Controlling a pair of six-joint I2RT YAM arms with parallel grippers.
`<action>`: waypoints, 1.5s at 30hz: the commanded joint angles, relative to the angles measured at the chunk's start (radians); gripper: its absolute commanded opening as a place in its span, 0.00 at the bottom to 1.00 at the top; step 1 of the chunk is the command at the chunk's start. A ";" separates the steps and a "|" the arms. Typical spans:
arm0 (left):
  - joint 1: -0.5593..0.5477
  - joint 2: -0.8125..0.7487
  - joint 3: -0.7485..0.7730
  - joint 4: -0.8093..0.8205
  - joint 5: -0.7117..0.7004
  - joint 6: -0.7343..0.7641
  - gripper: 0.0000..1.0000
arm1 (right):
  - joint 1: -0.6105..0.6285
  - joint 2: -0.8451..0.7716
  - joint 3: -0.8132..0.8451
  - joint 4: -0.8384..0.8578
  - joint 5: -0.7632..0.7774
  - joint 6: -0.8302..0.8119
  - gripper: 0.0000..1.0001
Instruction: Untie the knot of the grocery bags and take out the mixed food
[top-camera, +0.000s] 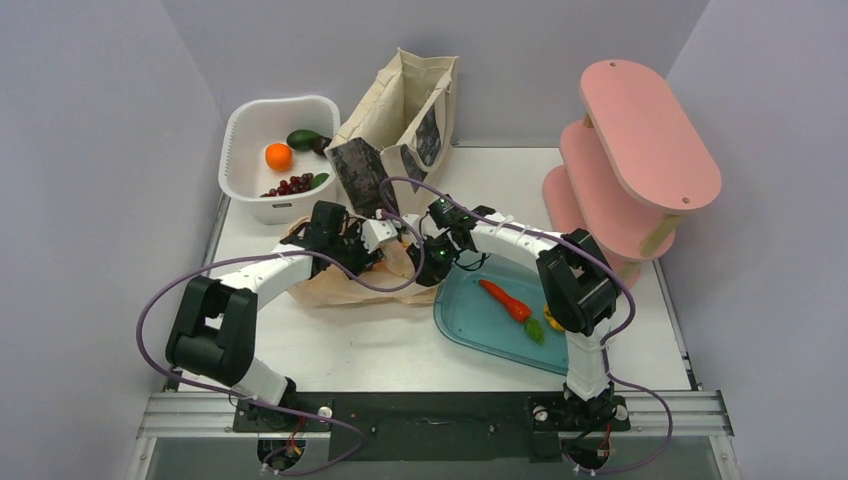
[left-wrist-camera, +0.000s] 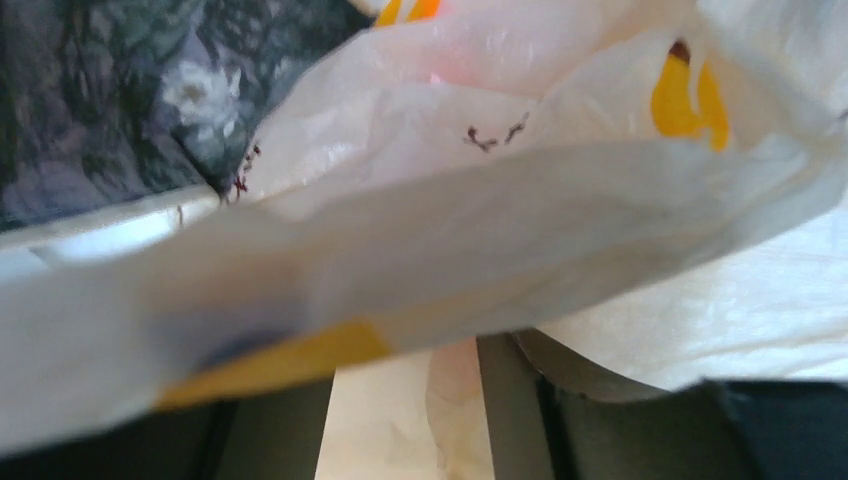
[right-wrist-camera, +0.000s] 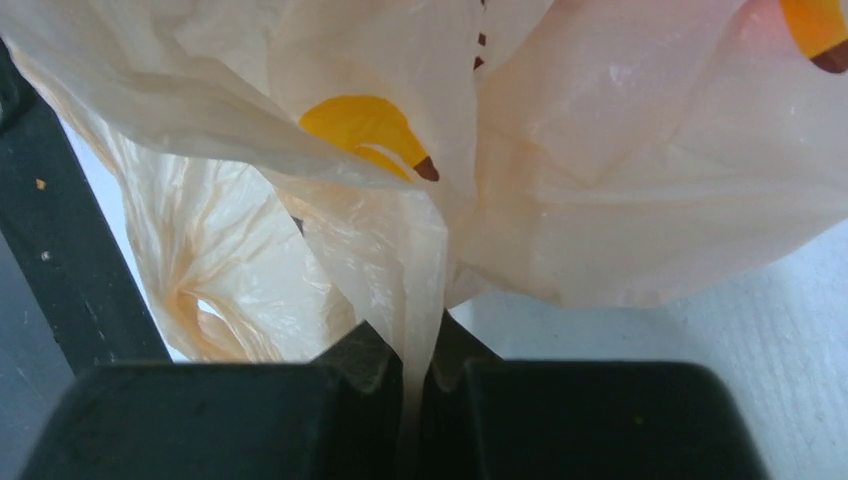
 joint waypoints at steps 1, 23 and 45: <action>0.054 -0.030 -0.077 -0.165 -0.119 0.146 0.45 | 0.040 -0.045 0.051 0.090 -0.070 -0.066 0.00; 0.294 -0.348 -0.214 0.080 0.239 0.008 0.35 | 0.019 -0.008 0.028 0.170 -0.108 0.090 0.00; 0.072 -0.365 -0.282 0.092 0.390 0.118 0.00 | 0.068 0.099 0.033 0.550 0.082 0.745 0.73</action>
